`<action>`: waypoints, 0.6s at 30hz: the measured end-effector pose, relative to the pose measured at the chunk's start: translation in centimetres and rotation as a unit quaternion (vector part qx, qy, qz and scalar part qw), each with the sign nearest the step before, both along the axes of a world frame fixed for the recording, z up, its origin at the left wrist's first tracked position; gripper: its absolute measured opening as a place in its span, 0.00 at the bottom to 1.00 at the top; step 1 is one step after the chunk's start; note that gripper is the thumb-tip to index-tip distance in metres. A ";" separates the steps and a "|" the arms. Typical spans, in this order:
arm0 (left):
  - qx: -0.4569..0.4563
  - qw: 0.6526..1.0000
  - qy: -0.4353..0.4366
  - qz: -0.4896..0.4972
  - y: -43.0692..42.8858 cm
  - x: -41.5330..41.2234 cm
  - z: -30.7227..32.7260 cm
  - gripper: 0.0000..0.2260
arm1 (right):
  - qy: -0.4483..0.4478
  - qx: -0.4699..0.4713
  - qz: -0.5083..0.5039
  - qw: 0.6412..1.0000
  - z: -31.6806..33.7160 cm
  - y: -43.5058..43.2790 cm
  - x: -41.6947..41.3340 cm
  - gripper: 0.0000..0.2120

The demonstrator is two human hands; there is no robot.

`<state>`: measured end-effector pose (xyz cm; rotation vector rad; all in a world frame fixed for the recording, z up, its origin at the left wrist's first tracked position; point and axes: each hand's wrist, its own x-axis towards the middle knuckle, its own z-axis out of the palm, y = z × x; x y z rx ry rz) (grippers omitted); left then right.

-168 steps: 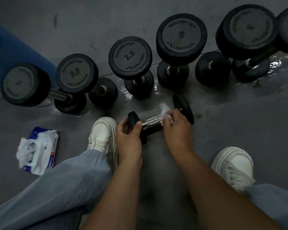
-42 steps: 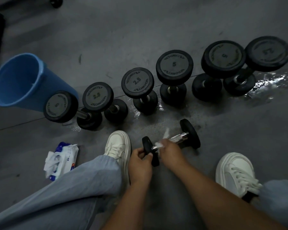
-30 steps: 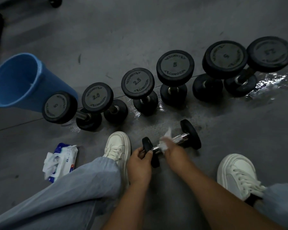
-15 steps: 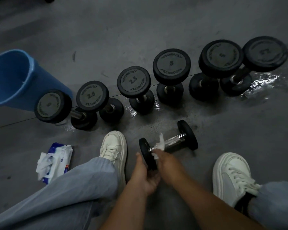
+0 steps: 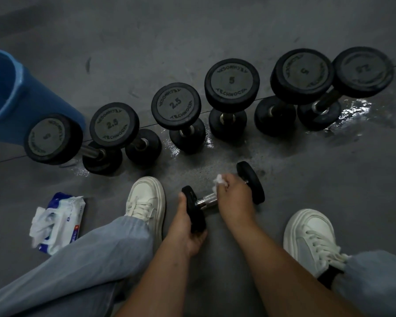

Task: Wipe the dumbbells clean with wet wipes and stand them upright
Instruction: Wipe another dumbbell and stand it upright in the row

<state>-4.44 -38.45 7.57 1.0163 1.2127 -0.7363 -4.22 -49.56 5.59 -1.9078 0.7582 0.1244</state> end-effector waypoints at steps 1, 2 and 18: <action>-0.002 1.000 -0.002 0.002 0.2 0.0 -0.3 0.24 | -0.026 -0.048 -0.012 0.998 0.1 -0.1 0.3 0.09; 0.001 1.000 -0.004 0.003 0.3 -0.1 -0.6 0.24 | -0.009 -0.082 0.003 0.997 0.1 -0.1 0.3 0.11; -0.013 1.000 -0.016 -0.005 0.5 -0.1 -0.6 0.25 | 0.070 -0.109 0.173 0.976 -1.2 -0.5 -0.6 0.17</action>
